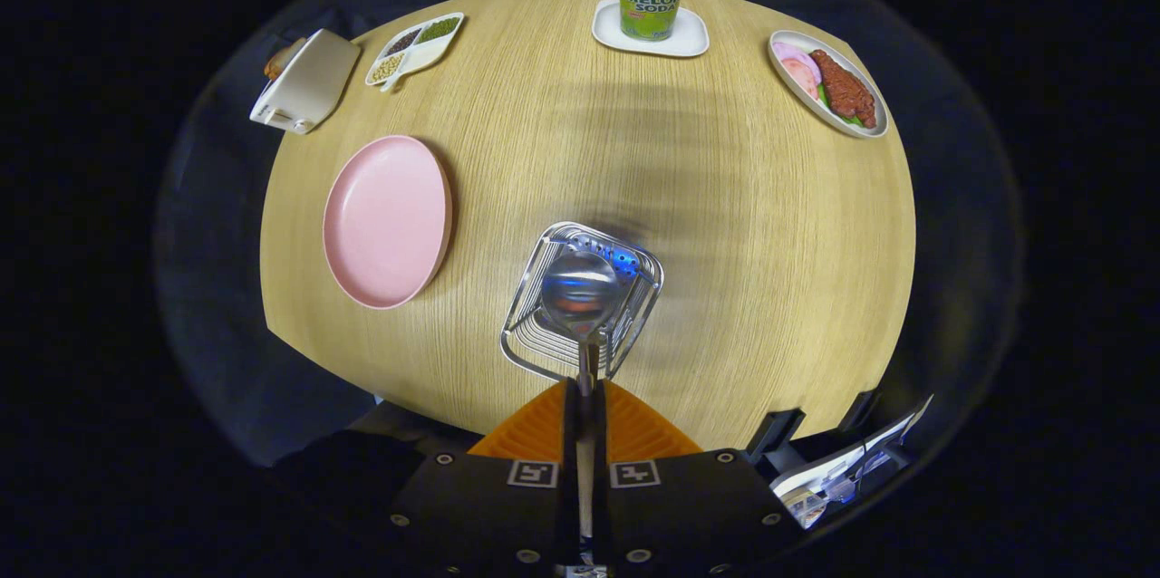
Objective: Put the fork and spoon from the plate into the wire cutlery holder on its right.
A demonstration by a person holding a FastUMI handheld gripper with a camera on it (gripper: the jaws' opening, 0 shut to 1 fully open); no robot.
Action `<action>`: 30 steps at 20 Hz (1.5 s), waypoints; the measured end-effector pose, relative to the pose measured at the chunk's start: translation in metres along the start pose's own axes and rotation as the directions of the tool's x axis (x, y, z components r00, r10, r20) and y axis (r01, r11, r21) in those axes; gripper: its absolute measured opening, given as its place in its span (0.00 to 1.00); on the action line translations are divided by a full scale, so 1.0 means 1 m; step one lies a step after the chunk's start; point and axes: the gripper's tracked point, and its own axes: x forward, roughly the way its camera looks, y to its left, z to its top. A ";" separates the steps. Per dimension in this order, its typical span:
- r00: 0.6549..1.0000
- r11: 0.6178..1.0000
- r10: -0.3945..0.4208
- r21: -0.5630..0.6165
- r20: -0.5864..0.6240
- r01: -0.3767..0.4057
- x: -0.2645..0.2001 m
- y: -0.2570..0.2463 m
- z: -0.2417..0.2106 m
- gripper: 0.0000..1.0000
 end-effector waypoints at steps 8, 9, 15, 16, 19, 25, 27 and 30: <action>0.954 0.995 0.010 0.089 0.301 -0.038 -0.020 0.002 0.056 0.11; 0.934 0.995 0.000 0.093 0.356 -0.035 -0.029 0.000 0.062 0.11; 0.701 0.992 -0.072 0.126 0.709 -0.026 -0.085 0.001 0.104 0.22; 0.666 0.992 -0.072 0.124 0.742 -0.031 -0.092 0.004 0.105 0.26; 0.513 0.993 -0.090 0.118 0.854 -0.020 -0.129 0.011 0.112 0.44; 0.165 0.991 -0.119 0.106 0.979 0.087 -0.233 0.028 0.108 0.89; 0.098 0.990 -0.116 0.107 0.988 0.089 -0.256 0.033 0.105 0.93; -0.004 0.987 -0.108 0.107 0.994 0.121 -0.285 0.038 0.101 0.97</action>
